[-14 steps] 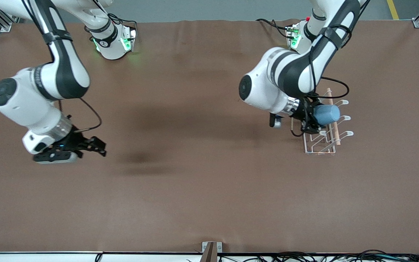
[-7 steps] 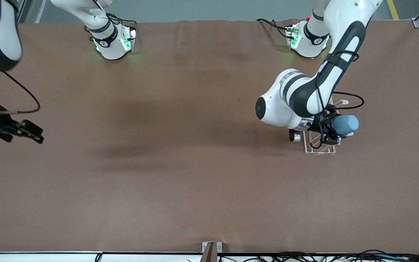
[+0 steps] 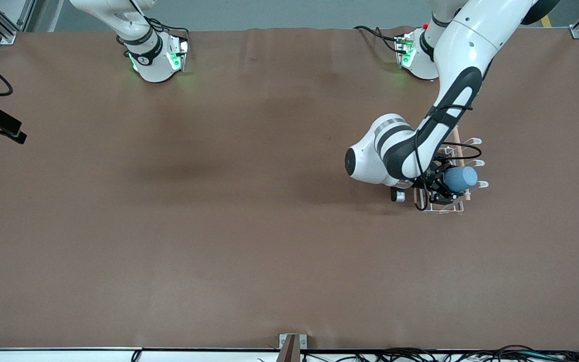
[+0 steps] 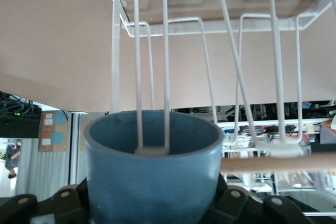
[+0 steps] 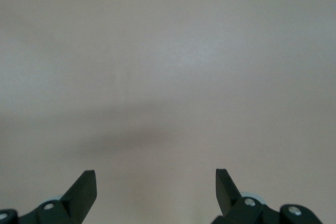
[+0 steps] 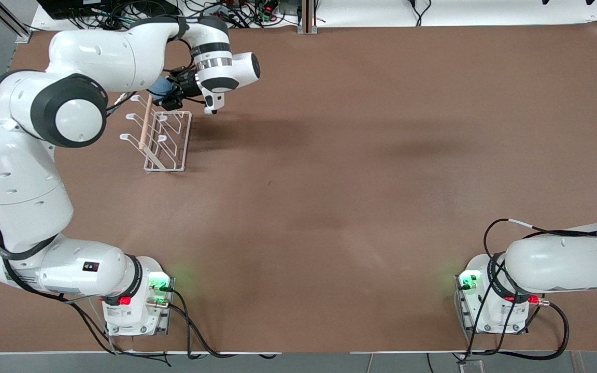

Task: Hang cup on cup holder
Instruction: 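Hang the cup on a rack hook and open the left gripper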

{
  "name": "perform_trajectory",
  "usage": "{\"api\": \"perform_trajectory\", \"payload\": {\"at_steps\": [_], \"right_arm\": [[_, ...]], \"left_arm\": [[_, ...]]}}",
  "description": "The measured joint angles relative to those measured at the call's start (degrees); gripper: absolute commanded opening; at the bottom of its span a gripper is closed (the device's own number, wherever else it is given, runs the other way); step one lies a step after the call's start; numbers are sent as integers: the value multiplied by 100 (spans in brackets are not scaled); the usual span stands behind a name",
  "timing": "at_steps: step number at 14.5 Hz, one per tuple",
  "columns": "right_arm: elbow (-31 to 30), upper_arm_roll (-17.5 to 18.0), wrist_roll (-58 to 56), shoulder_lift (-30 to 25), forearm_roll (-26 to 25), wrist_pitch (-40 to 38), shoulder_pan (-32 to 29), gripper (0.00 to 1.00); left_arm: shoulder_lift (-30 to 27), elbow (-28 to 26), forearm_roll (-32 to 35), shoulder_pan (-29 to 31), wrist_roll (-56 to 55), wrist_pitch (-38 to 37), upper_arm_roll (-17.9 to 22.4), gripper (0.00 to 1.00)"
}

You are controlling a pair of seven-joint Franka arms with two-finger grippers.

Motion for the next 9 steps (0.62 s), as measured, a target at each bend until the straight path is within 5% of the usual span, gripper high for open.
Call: {"api": "perform_trajectory", "payload": {"at_steps": [9], "right_arm": [[5, 7, -77, 2, 0, 64, 0, 100]], "left_arm": [[-246, 758, -319, 76, -1263, -121, 4, 100]]}}
